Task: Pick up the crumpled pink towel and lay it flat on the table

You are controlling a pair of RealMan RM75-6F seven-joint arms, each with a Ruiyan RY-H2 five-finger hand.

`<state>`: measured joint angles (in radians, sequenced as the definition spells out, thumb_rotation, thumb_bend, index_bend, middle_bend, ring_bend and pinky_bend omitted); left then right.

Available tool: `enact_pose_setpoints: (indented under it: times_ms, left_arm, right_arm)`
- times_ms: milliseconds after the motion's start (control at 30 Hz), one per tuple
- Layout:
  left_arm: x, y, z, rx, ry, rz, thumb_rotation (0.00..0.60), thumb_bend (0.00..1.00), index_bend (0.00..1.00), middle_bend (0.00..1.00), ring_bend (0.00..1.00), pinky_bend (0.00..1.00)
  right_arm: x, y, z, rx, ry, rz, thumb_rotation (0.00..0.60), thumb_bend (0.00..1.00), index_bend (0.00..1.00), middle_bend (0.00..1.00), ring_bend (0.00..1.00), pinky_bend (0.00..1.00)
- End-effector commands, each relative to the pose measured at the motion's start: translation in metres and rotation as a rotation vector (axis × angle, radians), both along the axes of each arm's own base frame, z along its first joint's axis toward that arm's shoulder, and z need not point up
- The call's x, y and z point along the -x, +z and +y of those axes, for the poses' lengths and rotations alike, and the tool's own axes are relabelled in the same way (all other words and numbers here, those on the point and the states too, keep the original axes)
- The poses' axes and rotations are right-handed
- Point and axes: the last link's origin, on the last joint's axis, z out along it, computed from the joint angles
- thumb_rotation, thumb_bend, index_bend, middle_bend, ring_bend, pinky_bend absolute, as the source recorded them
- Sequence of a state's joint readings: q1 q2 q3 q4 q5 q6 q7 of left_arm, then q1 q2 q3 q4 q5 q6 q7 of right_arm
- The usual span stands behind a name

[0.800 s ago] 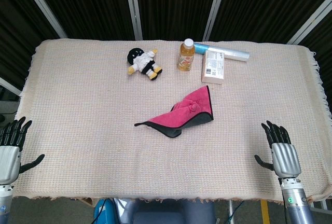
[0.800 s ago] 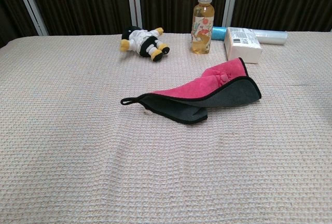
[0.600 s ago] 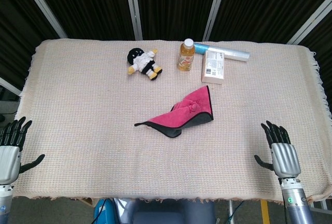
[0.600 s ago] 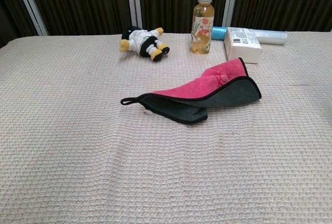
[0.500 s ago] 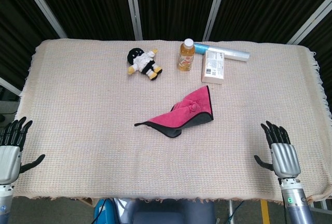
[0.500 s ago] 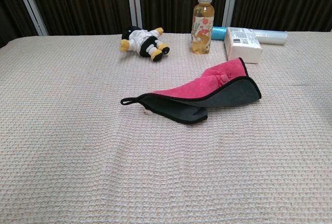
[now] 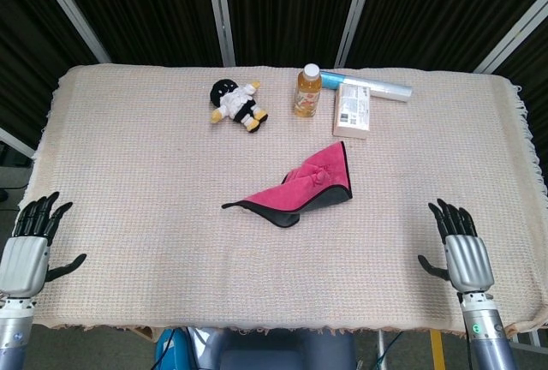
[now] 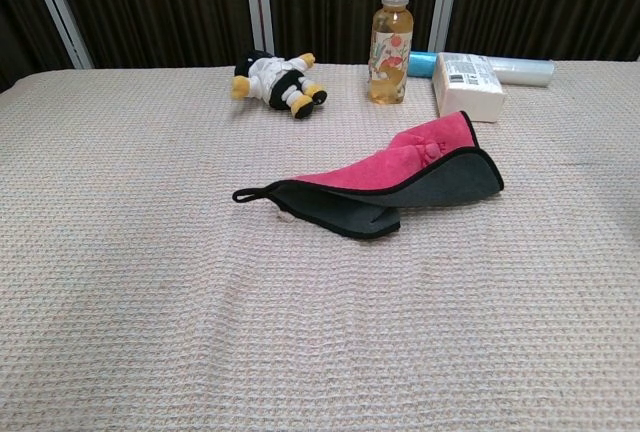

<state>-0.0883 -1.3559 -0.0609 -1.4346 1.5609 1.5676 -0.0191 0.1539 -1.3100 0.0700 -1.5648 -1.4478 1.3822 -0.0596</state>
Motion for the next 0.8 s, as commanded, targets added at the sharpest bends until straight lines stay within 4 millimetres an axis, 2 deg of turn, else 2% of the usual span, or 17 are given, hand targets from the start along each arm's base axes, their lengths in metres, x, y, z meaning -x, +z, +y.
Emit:
enact_pose_setpoints:
  times_ms: [33,367,533,800]
  left_arm:
    - [-0.014,-0.009,0.014,0.016,-0.009,-0.044,0.6,0.11,0.24,0.02,0.0,0.0]
    - [-0.092,-0.046,0.078,0.071,-0.092,-0.114,0.6,0.24,0.34,0.09,0.0,0.0]
    - [-0.13,-0.081,0.103,0.107,-0.109,-0.094,0.6,0.32,0.4,0.11,0.0,0.0]
    - [-0.154,-0.134,0.118,0.207,-0.052,-0.063,0.6,0.36,0.45,0.12,0.0,0.0]
  right_arm:
    - [0.001,-0.001,-0.001,-0.003,-0.002,0.009,0.6,0.23,0.0,0.0,0.0,0.0]
    - [-0.001,-0.003,-0.004,-0.005,-0.003,-0.006,0.6,0.23,0.0,0.0,0.0,0.0]
    - [0.001,-0.002,-0.005,-0.005,-0.013,-0.01,0.6,0.23,0.0,0.0,0.0,0.0]
    - [0.004,-0.004,-0.008,-0.019,-0.03,-0.019,0.6,0.23,0.0,0.0,0.0,0.0]
